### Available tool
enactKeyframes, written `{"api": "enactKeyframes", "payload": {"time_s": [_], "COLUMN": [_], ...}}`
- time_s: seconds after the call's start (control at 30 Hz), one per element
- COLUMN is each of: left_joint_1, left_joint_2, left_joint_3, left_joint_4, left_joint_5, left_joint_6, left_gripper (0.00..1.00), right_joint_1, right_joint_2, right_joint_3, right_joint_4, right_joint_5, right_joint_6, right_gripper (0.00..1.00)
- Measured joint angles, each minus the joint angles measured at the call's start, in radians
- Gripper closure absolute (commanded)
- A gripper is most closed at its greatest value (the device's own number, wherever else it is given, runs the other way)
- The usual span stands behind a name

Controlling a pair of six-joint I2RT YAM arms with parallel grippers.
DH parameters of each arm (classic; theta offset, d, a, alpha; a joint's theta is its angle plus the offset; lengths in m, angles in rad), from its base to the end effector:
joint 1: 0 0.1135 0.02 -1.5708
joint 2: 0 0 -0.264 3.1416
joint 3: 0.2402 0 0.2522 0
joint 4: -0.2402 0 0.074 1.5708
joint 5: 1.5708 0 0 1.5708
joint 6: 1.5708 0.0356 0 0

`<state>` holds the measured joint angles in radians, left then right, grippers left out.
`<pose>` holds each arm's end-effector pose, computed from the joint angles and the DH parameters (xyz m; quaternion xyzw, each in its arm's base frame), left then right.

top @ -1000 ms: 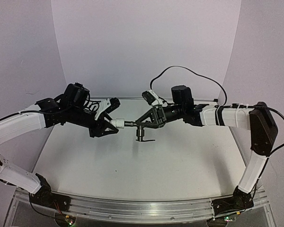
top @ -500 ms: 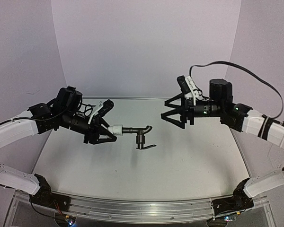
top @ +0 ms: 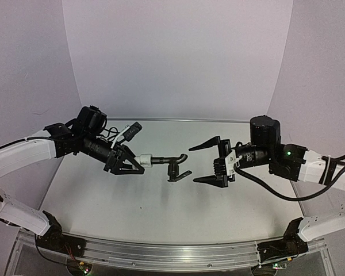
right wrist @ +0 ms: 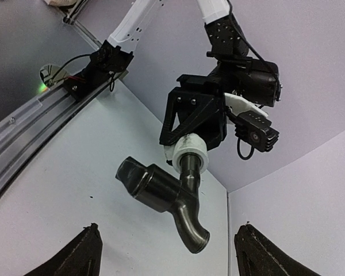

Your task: Install the water faucets

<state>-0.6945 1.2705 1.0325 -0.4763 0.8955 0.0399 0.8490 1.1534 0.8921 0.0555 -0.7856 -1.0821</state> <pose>0.1872 -0.1921 0.3032 0.4622 0.7008 -0.4933 0.2279 0.1543 0.2134 0.3292 -0.7269 0.2094 0.2273 0.6133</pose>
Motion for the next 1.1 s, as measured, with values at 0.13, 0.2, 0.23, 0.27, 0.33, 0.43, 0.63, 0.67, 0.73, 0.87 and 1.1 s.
{"api": "enactKeyframes", "payload": {"time_s": [0.13, 0.2, 0.23, 0.27, 0.33, 0.43, 0.63, 0.67, 0.73, 0.87, 1.1], "left_joint_1": [0.001, 0.001, 0.001, 0.003, 0.003, 0.003, 0.015, 0.017, 0.023, 0.035, 0.038], "left_joint_2": [0.002, 0.005, 0.009, 0.013, 0.023, 0.031, 0.038, 0.038, 0.037, 0.013, -0.007], "left_joint_3": [0.026, 0.036, 0.037, 0.038, 0.041, 0.041, 0.041, 0.041, 0.041, 0.041, 0.060], "left_joint_4": [-0.002, 0.001, -0.001, -0.002, -0.002, -0.003, -0.016, -0.022, -0.033, -0.074, -0.072], "left_joint_5": [0.023, 0.026, 0.027, 0.028, 0.029, 0.037, 0.024, 0.014, -0.008, -0.078, -0.245], "left_joint_6": [-0.015, -0.017, -0.018, -0.018, -0.019, -0.020, -0.024, -0.023, -0.013, 0.020, 0.061], "left_gripper": [1.00, 1.00, 1.00, 1.00, 1.00, 1.00, 1.00, 1.00, 1.00, 1.00, 1.00], "right_joint_1": [0.019, 0.032, 0.037, 0.041, 0.048, 0.055, 0.058, 0.058, 0.056, 0.031, -0.019], "right_joint_2": [0.060, 0.089, 0.100, 0.109, 0.133, 0.159, 0.208, 0.212, 0.224, 0.248, 0.346], "right_joint_3": [0.026, 0.036, 0.039, 0.039, 0.039, 0.039, 0.052, 0.056, 0.075, 0.111, 0.171], "right_joint_4": [-0.004, 0.008, 0.019, 0.035, 0.076, 0.128, 0.170, 0.172, 0.167, 0.151, 0.164], "right_joint_5": [0.013, 0.020, 0.023, 0.027, 0.035, 0.041, 0.048, 0.049, 0.050, 0.064, -0.002], "right_joint_6": [-0.088, -0.111, -0.116, -0.117, -0.109, -0.096, -0.008, 0.014, 0.108, 0.319, 1.125], "right_gripper": [0.30, 0.32, 0.32, 0.32, 0.34, 0.44, 0.71, 0.76, 0.86, 1.00, 0.90]}}
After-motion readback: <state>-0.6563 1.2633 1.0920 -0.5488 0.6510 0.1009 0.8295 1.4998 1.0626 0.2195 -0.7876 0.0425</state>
